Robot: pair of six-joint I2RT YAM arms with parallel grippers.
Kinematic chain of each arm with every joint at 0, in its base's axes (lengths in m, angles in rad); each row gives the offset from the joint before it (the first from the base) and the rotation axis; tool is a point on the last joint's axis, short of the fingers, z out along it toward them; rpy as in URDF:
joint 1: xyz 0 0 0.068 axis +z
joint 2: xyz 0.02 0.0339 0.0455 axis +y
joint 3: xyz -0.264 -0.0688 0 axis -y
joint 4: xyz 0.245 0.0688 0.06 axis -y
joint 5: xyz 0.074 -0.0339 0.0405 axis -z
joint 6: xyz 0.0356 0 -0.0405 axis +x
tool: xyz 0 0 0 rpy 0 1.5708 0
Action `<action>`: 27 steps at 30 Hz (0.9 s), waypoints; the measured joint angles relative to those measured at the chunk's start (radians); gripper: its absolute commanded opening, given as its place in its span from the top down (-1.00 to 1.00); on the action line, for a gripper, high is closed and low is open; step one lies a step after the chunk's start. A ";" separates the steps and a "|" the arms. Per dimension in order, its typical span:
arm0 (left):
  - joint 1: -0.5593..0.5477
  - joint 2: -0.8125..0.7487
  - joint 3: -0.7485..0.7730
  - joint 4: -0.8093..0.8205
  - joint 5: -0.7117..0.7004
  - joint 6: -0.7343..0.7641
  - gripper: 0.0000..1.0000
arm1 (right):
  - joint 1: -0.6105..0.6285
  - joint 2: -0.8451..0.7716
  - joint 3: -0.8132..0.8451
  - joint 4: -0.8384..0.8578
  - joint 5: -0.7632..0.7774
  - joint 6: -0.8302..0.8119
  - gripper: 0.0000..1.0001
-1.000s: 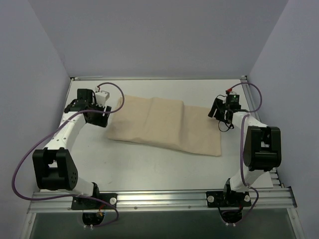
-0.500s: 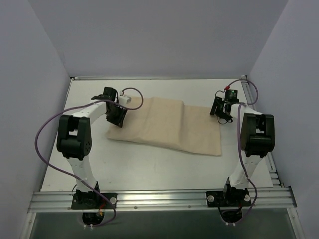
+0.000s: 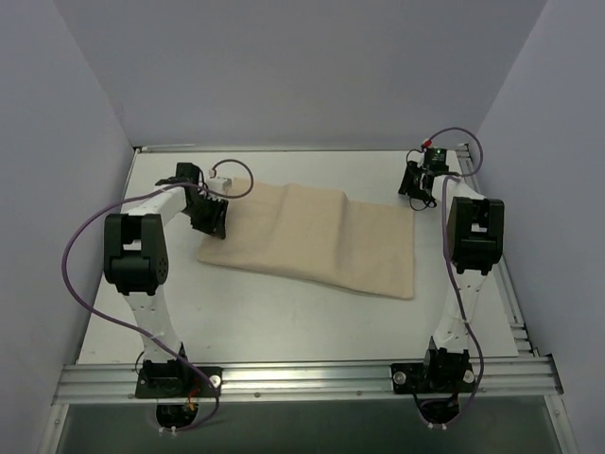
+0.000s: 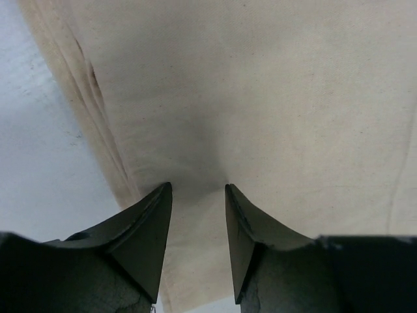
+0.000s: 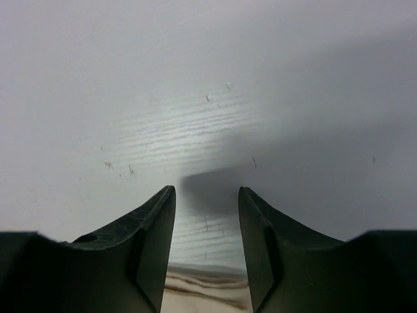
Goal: Open and lay out the surgical kit
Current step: Open the surgical kit at the center of the board.
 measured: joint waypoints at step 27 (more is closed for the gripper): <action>-0.049 0.492 0.781 -0.057 -0.167 -0.092 -0.15 | -0.037 -0.097 -0.128 -0.048 -0.064 -0.047 0.40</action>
